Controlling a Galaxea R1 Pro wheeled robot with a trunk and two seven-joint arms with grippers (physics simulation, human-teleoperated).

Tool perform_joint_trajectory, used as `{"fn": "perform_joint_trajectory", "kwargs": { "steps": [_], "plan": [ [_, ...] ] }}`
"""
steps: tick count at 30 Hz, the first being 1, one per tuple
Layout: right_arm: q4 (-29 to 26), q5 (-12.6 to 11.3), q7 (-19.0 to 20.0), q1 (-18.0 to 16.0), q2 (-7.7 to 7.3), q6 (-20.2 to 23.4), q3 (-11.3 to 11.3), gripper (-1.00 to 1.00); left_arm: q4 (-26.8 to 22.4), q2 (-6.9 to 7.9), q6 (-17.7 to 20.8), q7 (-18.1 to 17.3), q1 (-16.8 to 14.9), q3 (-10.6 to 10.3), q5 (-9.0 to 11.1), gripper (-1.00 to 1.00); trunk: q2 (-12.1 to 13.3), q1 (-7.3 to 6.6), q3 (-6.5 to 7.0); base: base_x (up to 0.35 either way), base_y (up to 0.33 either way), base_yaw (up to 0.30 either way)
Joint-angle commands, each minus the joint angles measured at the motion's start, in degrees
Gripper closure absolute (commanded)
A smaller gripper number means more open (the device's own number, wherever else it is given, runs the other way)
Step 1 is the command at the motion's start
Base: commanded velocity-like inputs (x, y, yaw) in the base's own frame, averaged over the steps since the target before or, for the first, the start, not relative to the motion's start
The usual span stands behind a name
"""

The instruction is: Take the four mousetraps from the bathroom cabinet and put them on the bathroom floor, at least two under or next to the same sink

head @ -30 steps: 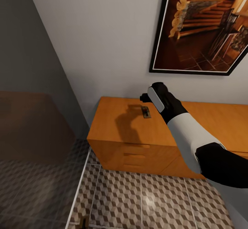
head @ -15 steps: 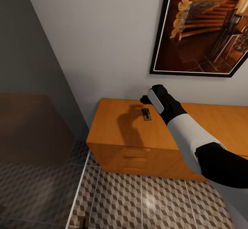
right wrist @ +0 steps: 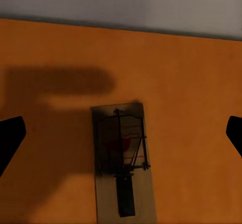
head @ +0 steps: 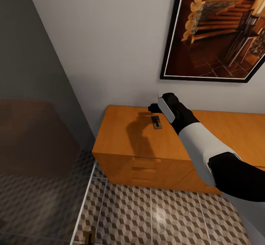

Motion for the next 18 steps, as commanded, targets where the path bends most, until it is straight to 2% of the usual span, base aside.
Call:
{"fn": "perform_joint_trajectory", "kwargs": {
  "steps": [1, 14, 18],
  "plan": [
    [0.1, -0.6, -0.5, -0.1, -0.03, 0.1, 0.2, -1.0, 0.2, -0.05, -0.3, 0.2, -0.1, -0.5, 0.3, 1.0, -0.1, 0.02, -0.07, 0.0, 0.0, 0.0],
    [1.5, -0.6, -0.3, -0.1, -0.16, -0.8, 0.2, -1.0, 0.2, -0.05, -0.3, 0.2, -0.1, -0.5, 0.3, 1.0, -0.1, 0.02, -0.07, -0.004, 0.0, 0.0],
    [1.6, -0.6, -0.3, -0.1, -0.17, -0.9, 0.3, -1.0, 0.2, -0.05, -0.3, 0.2, -0.1, -0.5, 0.3, 1.0, -0.1, 0.02, -0.07, -0.183, 0.0, 0.0]
  ]
}}
